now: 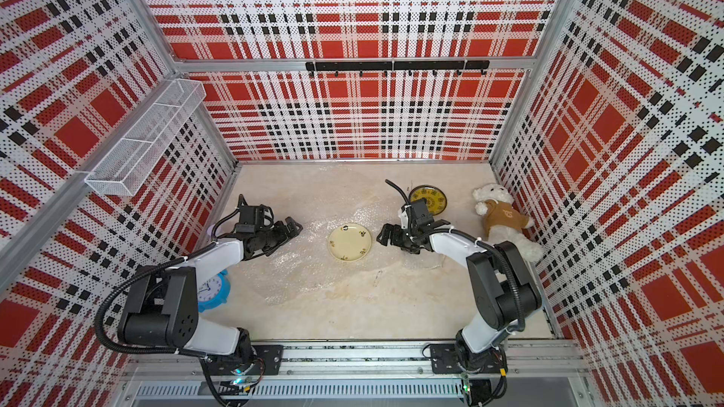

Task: Unpack dinner plates from bubble wrap
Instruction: Unwrap the bubble wrap at the center of the board.

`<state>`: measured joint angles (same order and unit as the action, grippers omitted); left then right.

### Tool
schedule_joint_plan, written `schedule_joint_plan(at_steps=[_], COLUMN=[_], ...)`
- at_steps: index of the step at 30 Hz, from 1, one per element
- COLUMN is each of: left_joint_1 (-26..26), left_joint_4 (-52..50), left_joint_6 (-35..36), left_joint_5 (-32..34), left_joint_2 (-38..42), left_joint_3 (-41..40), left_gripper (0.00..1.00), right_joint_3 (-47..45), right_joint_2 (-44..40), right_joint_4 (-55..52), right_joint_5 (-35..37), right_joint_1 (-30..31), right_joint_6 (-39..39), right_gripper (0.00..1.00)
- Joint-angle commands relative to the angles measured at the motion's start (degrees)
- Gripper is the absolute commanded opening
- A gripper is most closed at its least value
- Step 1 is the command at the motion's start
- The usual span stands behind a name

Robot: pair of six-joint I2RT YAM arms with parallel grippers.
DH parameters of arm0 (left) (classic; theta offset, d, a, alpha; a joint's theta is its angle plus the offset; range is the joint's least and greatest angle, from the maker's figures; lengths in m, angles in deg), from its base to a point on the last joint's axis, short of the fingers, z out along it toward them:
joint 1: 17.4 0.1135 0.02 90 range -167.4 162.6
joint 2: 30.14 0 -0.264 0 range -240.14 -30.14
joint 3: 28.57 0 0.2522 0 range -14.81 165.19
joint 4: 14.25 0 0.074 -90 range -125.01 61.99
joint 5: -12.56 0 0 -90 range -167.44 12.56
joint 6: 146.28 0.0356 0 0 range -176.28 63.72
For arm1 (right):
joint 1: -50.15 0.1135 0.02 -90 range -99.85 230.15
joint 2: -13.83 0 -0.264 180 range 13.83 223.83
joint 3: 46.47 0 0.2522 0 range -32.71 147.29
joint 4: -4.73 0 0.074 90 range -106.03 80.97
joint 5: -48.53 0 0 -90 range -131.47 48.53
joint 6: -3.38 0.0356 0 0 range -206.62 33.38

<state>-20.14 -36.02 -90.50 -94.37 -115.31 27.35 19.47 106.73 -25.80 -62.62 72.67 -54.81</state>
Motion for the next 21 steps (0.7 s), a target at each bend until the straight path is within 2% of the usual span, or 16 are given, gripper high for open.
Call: schedule_joint_plan(at_steps=[1, 15, 21], left_joint_1=[0.73, 4.14, 4.18], left_joint_4=[2.32, 4.49, 0.5], left_joint_6=[0.45, 1.17, 0.54], left_joint_5=[0.56, 5.73, 4.63], left_joint_2=[-1.35, -3.03, 2.1], left_joint_3=[0.09, -1.39, 0.48], left_gripper=[0.99, 0.99, 0.99], right_joint_3=[-1.13, -2.33, -1.35], right_joint_2=[-1.85, -2.11, -3.93], right_joint_4=[1.74, 2.36, 1.35], right_joint_5=[0.99, 1.28, 0.94], right_joint_1=[0.24, 0.17, 0.21], right_joint_6=[0.44, 0.98, 1.82], right_gripper=[0.98, 0.98, 0.99])
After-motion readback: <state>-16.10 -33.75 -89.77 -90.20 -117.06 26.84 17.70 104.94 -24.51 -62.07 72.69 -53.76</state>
